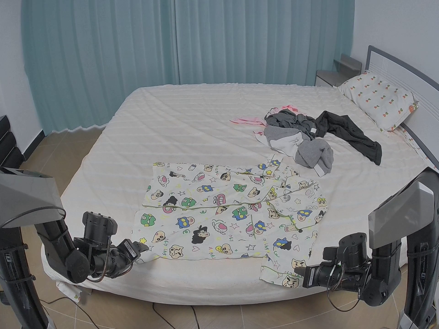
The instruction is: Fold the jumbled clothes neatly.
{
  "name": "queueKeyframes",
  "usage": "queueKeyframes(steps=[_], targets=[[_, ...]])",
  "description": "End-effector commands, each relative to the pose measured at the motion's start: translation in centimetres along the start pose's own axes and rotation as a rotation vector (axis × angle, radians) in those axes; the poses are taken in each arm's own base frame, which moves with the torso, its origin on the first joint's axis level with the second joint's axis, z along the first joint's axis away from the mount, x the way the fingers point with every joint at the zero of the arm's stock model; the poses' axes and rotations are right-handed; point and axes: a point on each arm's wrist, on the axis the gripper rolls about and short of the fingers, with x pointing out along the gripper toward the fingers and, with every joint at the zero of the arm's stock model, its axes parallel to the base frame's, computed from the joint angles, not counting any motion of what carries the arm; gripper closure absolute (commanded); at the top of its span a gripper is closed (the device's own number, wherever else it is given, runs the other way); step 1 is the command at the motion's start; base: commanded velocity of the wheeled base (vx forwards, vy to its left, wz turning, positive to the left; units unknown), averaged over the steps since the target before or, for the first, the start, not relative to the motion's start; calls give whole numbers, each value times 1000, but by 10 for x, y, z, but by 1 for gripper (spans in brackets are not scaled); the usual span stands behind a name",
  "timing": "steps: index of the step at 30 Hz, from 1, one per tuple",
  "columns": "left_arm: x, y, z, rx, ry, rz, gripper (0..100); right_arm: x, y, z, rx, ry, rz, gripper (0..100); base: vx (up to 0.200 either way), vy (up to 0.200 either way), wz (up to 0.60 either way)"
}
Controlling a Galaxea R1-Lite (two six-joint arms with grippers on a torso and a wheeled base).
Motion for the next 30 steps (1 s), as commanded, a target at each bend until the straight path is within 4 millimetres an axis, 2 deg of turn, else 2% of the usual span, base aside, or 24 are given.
queueKeyframes(steps=[1,5,11,22,30], targets=[[31,-1,-18,46,-59,84,0,2,2,4,5,-24,12,100,0,0,0],[42,-9,-32,86,-157,85,0,2,2,4,7,-24,12,100,0,0,0],[48,-9,-38,96,-143,74,0,2,2,4,4,-24,13,100,0,0,0],[53,-9,-38,96,-150,80,0,2,2,3,3,-21,13,100,0,0,0],[60,-19,-29,52,-188,46,0,3,3,2,0,-19,13,100,0,0,0]])
